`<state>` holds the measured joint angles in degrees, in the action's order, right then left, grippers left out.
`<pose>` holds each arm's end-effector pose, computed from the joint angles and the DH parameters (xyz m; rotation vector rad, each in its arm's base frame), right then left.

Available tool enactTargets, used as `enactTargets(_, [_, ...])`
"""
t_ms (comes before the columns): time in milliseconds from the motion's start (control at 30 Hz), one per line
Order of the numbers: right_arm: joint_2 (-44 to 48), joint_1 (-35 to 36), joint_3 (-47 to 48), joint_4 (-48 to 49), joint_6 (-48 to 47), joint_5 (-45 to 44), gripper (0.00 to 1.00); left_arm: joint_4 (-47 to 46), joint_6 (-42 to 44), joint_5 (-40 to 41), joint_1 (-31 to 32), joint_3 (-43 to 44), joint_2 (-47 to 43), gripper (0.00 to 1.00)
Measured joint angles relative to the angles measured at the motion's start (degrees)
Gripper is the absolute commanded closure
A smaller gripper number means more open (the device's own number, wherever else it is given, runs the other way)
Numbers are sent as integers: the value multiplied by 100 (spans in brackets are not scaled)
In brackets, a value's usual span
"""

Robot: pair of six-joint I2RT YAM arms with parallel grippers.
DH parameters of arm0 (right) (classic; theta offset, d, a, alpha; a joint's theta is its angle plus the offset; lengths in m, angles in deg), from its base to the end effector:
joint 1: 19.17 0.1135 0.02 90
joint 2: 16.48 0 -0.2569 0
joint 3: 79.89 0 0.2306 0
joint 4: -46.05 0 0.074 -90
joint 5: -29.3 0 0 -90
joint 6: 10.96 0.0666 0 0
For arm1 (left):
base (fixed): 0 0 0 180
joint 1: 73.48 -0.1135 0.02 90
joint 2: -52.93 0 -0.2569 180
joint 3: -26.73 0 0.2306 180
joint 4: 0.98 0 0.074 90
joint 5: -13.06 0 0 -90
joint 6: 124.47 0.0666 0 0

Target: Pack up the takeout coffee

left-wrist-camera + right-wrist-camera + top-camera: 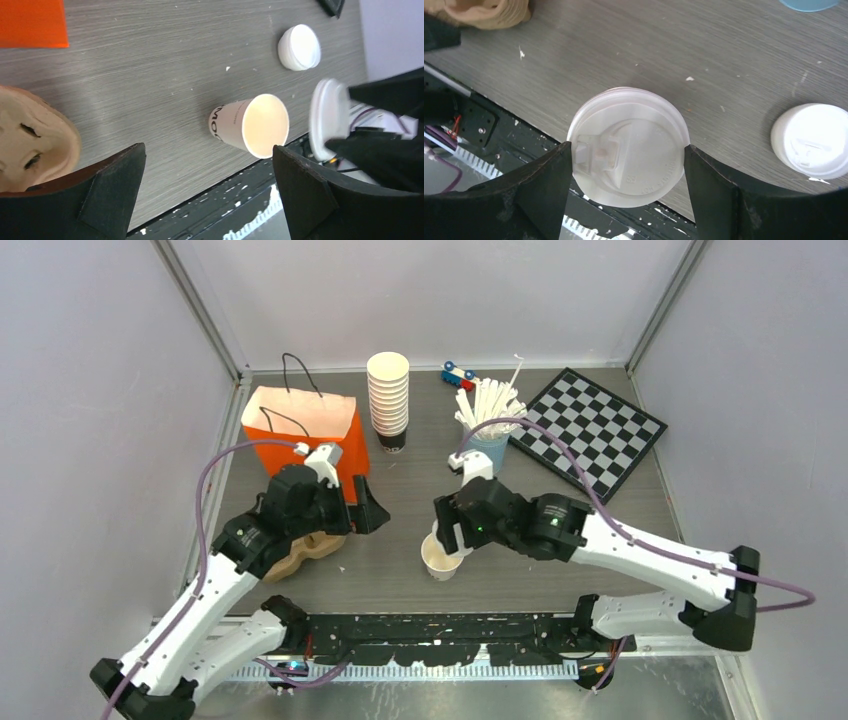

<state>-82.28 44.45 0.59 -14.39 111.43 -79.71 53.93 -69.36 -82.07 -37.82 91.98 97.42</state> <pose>0.1231 0.1994 0.3081 -0.4791 2.3092 0.4472 0.1334 -0.1031 0.2965 0.0693 2.2760 -0.7801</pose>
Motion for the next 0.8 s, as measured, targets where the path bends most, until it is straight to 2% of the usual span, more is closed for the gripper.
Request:
enactTargets(133, [-645, 459, 299, -48, 33, -164, 22, -142, -339, -988, -793, -122, -17, 0])
enactTargets(300, [-1344, 662, 420, -94, 26, -297, 21, -317, -675, -1856, -1207, -354, -157, 1])
enactTargets(800, [-1687, 660, 448, -201, -59, -385, 19, -452, -826, -2251, -1255, -632, -282, 5])
